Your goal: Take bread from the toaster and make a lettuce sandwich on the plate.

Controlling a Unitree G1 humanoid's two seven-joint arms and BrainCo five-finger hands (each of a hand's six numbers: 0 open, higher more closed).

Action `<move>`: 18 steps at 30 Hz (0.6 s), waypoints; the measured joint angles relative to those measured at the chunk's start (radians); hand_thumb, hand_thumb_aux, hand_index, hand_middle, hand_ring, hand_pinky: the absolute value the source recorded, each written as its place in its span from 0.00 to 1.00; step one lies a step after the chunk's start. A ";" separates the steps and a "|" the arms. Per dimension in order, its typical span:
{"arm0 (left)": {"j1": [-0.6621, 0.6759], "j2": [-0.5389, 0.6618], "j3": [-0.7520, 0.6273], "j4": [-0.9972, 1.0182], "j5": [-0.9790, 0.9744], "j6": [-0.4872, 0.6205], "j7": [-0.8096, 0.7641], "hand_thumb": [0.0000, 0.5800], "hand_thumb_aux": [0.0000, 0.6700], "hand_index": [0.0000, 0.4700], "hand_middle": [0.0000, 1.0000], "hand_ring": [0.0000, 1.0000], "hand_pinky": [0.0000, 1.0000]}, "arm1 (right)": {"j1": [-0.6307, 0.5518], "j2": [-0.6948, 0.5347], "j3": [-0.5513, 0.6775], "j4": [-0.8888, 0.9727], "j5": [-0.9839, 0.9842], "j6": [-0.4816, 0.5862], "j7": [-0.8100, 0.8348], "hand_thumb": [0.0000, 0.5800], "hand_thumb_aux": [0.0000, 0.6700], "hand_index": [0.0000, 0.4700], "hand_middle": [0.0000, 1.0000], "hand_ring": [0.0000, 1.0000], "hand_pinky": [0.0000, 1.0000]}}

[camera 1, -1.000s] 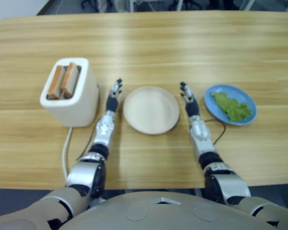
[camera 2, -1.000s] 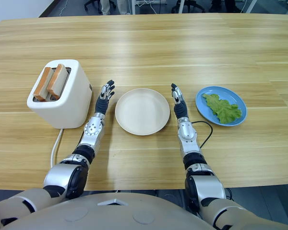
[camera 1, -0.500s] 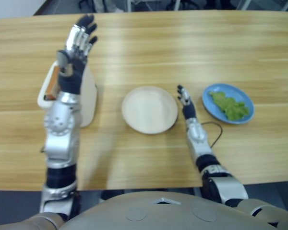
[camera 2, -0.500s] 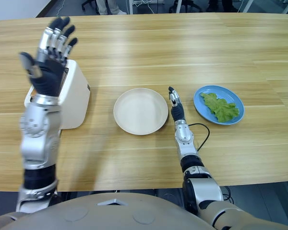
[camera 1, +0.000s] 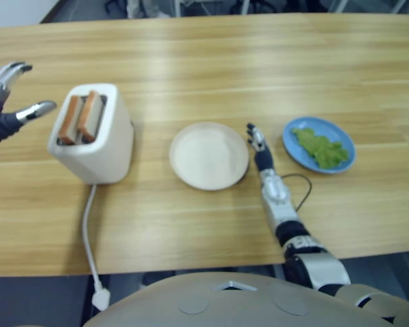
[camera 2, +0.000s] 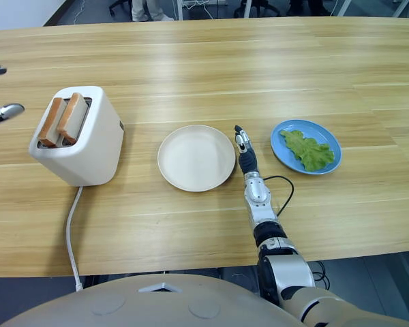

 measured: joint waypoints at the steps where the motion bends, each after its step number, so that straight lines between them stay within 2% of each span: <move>1: 0.000 0.000 -0.022 0.023 0.029 -0.004 0.007 0.00 0.00 0.00 0.00 0.00 0.00 | 0.000 0.002 0.001 -0.005 0.000 0.000 0.000 0.00 0.00 0.00 0.00 0.00 0.00; 9: -0.034 0.012 -0.156 0.215 0.194 -0.033 0.095 0.00 0.00 0.00 0.00 0.00 0.00 | 0.006 -0.004 0.001 -0.019 0.000 0.012 0.003 0.00 0.00 0.00 0.00 0.00 0.00; 18: -0.070 -0.006 -0.247 0.237 0.229 -0.027 0.105 0.00 0.00 0.00 0.00 0.00 0.00 | 0.010 -0.007 0.004 -0.020 0.000 0.021 0.003 0.00 0.00 0.00 0.00 0.00 0.00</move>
